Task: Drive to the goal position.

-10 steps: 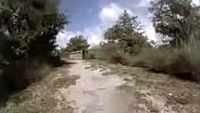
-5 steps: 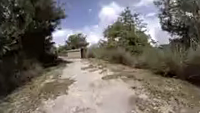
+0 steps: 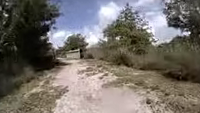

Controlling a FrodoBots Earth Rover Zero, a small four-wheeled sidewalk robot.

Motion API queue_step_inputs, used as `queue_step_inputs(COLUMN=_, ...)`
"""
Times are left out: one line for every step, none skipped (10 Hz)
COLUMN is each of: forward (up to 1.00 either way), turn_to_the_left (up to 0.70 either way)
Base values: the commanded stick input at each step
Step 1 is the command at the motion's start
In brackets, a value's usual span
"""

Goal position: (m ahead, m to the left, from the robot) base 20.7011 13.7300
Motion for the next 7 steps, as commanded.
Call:
queue_step_inputs(forward=0.85, turn_to_the_left=0.0)
queue_step_inputs(forward=0.85, turn_to_the_left=0.0)
queue_step_inputs(forward=0.85, turn_to_the_left=0.0)
queue_step_inputs(forward=0.85, turn_to_the_left=0.23)
queue_step_inputs(forward=0.85, turn_to_the_left=0.34)
queue_step_inputs(forward=0.85, turn_to_the_left=0.34)
queue_step_inputs(forward=0.85, turn_to_the_left=0.31)
